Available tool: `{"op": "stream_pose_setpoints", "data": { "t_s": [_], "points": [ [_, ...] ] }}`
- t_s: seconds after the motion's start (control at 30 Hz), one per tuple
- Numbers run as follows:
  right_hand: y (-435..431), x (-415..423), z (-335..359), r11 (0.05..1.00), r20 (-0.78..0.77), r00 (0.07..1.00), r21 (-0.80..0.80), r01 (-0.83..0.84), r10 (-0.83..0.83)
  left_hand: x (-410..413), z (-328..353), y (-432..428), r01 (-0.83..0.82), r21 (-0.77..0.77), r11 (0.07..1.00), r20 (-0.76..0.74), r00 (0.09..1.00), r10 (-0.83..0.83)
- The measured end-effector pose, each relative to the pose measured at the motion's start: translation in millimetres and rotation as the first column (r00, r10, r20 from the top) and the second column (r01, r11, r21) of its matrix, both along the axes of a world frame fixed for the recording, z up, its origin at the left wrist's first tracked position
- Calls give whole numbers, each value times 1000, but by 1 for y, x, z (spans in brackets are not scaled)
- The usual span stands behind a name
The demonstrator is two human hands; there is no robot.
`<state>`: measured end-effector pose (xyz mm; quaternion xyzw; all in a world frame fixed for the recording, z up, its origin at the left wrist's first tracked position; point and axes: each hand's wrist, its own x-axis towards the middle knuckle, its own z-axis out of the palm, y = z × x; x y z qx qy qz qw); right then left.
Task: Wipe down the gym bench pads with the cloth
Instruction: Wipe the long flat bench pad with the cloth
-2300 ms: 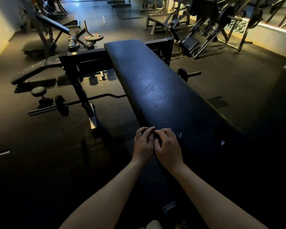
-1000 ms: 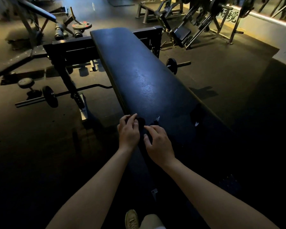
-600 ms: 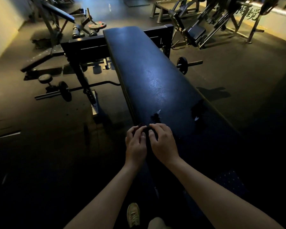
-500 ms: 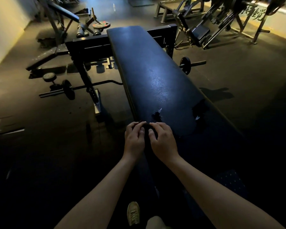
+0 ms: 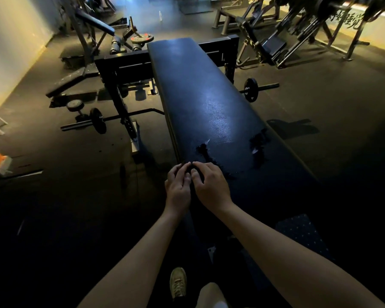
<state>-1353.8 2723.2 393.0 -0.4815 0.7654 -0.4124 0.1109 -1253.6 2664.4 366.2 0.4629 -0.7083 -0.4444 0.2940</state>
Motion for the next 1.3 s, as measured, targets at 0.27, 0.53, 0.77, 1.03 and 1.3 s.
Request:
{"op": "stream_pose_setpoints", "data": {
  "t_s": [0.27,0.53,0.77,1.03,1.3],
  "points": [
    [4,-5,9,993,179,984,-116,2,19,-4,39,1,-14,140,990,-268,962,51],
    [-35,-28,22,1000,54,998,17,26,-27,-26,54,-37,82,27,996,-163,984,-77],
    [-66,-71,13,972,-131,963,5,237,-234,-21,4,-80,113,-110,988,121,988,-99],
    [-83,-45,10,960,-179,979,244,139,-97,-15,-6,-83,145,-102,984,62,988,-139],
    [-76,-57,0,996,-239,971,80,30,-10,-35,2,-89,101,-136,986,-5,995,-102]
  ]
}}
